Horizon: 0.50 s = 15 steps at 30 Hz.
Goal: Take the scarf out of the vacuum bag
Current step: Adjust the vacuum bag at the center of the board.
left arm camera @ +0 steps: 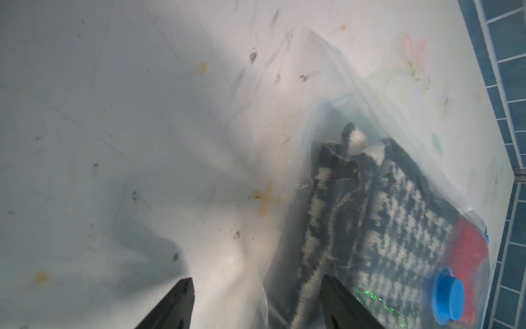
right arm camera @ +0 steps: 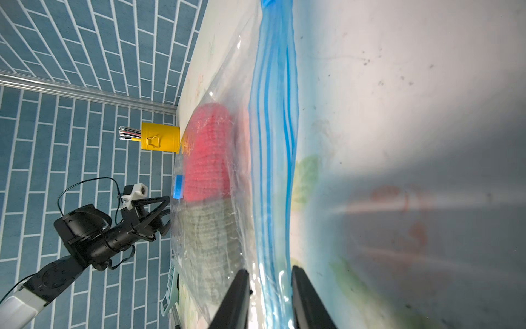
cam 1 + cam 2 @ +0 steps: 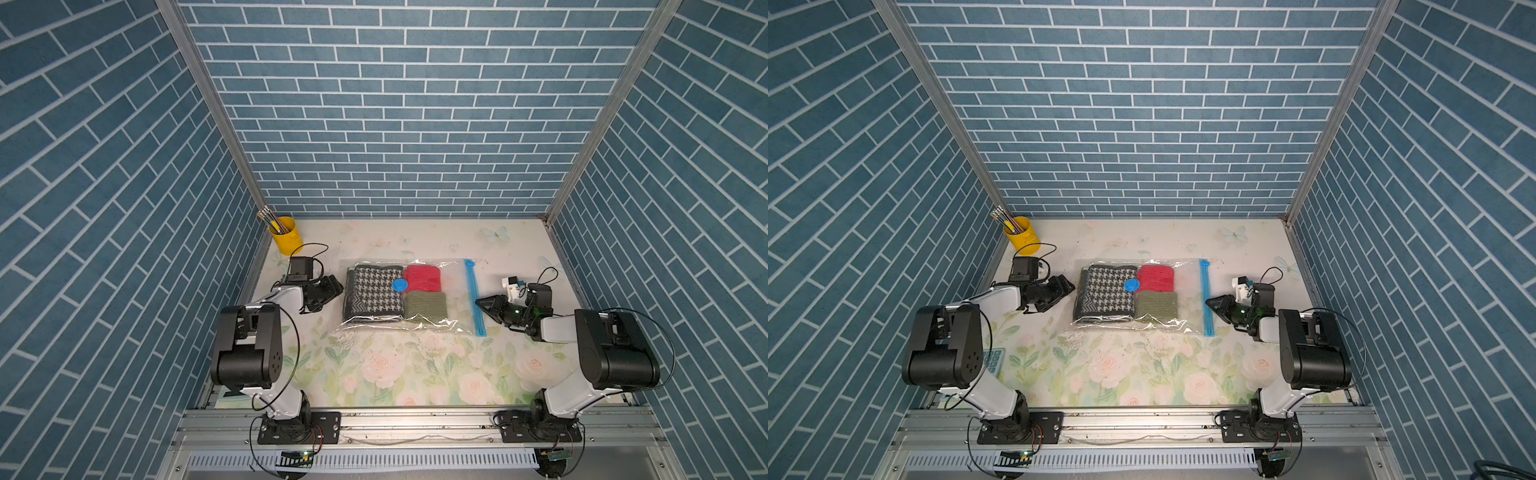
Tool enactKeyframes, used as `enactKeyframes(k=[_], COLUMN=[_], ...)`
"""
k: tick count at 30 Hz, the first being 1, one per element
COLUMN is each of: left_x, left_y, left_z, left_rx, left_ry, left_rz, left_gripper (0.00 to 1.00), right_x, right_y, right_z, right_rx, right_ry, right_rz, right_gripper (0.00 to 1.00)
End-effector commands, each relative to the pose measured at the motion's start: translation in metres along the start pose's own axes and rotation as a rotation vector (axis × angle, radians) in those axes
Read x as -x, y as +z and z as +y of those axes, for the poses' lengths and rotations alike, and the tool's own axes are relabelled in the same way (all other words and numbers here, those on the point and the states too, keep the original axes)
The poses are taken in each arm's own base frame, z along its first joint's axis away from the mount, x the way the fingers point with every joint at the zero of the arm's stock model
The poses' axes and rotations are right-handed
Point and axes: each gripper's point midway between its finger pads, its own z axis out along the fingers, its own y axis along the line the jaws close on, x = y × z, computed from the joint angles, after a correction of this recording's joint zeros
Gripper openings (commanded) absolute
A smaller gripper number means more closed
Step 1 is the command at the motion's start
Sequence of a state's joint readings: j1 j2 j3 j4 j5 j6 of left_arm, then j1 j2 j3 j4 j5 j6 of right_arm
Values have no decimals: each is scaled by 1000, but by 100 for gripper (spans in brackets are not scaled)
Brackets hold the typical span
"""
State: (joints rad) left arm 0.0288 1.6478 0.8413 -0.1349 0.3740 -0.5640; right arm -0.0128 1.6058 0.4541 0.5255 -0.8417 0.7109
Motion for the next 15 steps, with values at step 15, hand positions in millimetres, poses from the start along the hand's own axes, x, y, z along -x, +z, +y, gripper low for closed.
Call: enactKeyframes(k=[15], left_x=[-22], left_y=[23], left_z=[-8], left_rx=[-138], left_ry=[-50], left_rz=[95], left_gripper=[40], right_x=[4], right_y=[-16], right_z=[3], right_rx=[18], right_ry=[10], right_rz=[-31], right_gripper=[33])
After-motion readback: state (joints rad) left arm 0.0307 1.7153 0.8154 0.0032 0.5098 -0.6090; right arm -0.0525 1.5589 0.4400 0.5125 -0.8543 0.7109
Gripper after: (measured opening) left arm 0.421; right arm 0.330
